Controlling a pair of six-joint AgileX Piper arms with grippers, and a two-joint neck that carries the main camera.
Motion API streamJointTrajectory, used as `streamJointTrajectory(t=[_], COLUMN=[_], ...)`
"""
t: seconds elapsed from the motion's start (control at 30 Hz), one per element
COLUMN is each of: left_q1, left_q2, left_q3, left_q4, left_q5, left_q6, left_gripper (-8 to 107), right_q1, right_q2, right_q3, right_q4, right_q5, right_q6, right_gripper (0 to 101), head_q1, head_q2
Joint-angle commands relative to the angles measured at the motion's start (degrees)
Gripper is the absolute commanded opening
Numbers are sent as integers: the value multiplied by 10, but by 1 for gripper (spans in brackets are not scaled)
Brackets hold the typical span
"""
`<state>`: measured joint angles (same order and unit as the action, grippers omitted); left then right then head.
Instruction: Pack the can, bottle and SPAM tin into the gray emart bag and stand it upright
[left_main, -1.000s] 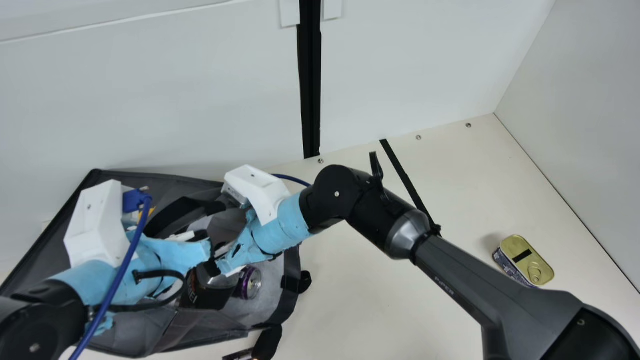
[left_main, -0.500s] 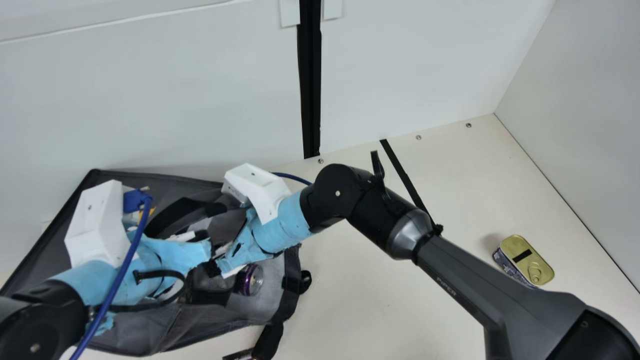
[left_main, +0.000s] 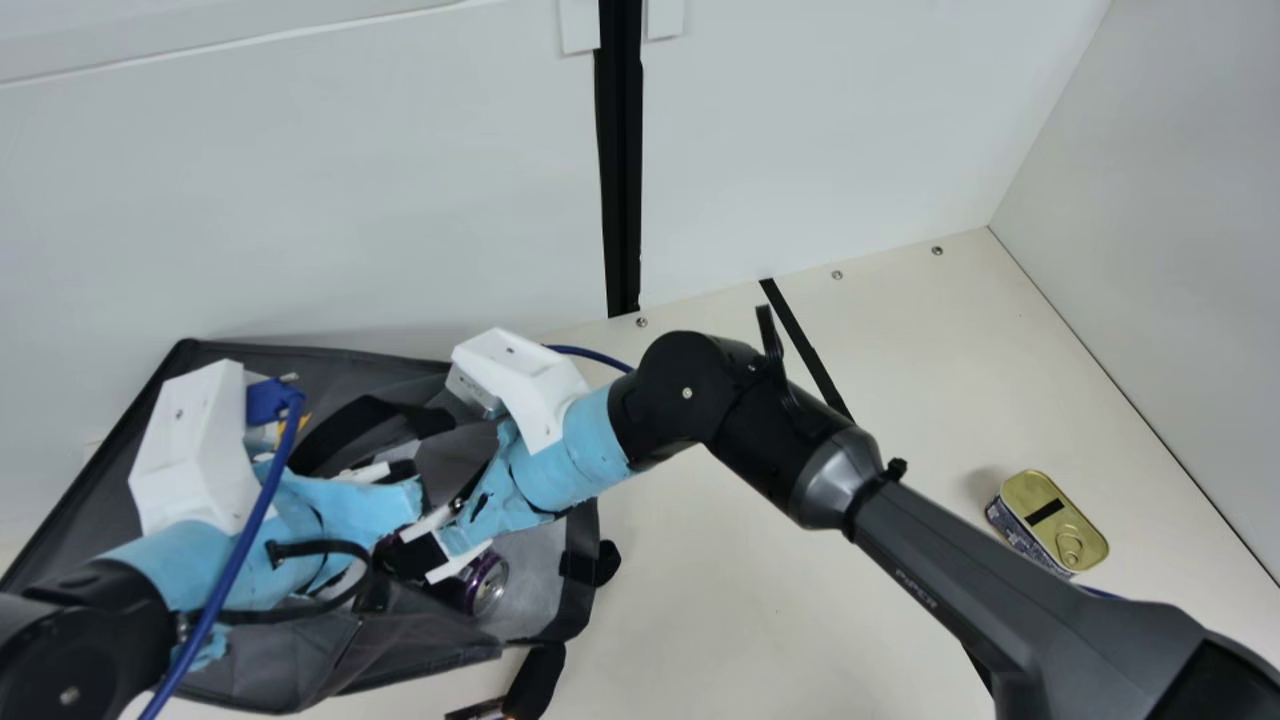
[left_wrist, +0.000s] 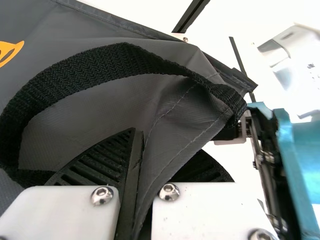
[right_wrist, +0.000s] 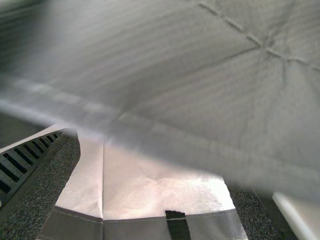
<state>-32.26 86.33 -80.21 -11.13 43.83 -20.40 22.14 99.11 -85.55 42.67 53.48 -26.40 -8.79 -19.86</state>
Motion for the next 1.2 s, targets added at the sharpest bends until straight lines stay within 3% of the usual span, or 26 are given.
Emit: streamJointTrajectory(t=[0.0, 0.57, 1.17], left_q1=[0, 0, 0], left_q2=[0, 0, 0], left_q3=[0, 0, 0], left_q4=[0, 0, 0], left_q5=[0, 0, 0], left_q6=[0, 0, 0], left_gripper=[-8, -8, -8], right_q1=[-1, -36, -126], right_q2=[-7, -80, -153], right_q3=[4, 42, 50], right_q4=[0, 7, 5], right_q5=[2, 36, 121], right_q6=[0, -11, -60], right_gripper=[95, 95, 95], head_q1=[-12, -12, -12], head_q2=[-1, -1, -1])
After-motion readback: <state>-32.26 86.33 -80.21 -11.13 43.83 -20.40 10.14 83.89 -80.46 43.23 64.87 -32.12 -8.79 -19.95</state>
